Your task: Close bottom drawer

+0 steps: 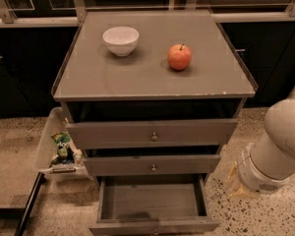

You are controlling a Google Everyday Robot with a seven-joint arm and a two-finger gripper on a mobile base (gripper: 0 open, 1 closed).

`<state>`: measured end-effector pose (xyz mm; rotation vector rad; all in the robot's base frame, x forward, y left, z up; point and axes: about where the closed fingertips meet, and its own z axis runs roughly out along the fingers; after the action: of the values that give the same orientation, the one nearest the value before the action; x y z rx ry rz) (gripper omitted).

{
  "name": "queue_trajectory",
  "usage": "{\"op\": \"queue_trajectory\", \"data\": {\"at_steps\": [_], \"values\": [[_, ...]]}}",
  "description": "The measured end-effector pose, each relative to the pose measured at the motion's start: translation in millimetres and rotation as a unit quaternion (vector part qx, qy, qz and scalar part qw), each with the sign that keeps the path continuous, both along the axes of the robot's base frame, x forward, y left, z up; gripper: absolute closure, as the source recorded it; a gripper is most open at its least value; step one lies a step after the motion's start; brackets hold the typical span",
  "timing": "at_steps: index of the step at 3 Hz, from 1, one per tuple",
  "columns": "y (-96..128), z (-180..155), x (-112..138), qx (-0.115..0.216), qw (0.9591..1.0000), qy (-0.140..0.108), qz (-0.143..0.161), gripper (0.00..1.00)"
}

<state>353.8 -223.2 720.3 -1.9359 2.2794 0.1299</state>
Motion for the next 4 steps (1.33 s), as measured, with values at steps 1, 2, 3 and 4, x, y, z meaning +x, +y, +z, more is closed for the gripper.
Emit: {"op": "queue_trajectory", "data": {"at_steps": [1,2,3,4], "values": [[-2.2,-55.1,4.8,0.016,0.9995,0.020,-0.016,1.00],[-4.9,-140.4,19.6,0.049,0.9984,0.023,-0.018,1.00],[-13.0,-197.8,41.4,0.081,0.9965,-0.004,-0.018,1.00],[-35.0,-250.3,50.4,0.115,0.9928,-0.001,-0.035,1.00]]}}
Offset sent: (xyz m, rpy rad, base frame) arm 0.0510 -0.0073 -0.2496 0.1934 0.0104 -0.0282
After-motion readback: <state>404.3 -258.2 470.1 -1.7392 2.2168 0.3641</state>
